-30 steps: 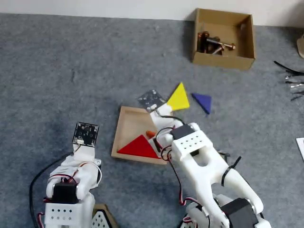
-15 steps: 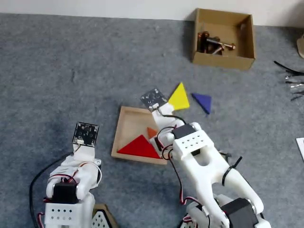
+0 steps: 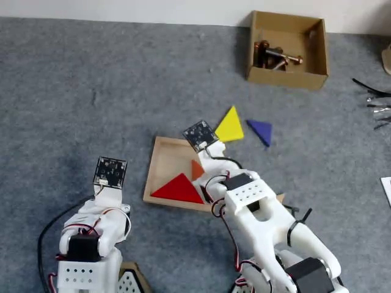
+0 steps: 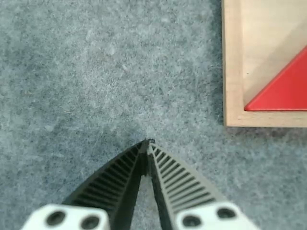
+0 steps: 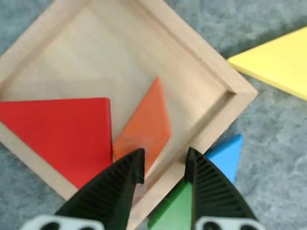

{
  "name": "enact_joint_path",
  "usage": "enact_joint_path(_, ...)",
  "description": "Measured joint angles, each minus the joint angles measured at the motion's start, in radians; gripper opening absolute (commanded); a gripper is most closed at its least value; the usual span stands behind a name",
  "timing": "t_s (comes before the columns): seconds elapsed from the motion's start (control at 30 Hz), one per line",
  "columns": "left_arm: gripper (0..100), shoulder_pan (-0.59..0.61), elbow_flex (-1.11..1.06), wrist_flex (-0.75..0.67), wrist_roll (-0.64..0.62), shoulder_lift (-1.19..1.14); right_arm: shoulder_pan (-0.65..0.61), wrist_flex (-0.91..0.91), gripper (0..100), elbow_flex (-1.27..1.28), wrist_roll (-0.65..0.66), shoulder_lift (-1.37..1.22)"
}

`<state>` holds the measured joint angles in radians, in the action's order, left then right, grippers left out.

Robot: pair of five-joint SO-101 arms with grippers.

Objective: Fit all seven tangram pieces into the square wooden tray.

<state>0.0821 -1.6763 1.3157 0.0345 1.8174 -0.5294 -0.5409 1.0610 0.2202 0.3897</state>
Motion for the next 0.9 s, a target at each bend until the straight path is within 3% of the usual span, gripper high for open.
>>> enact_joint_path(0.9,1,0.000,0.000,0.000,0.000,0.000,0.006,-0.232,13.7,-0.032,0.000,0.020)
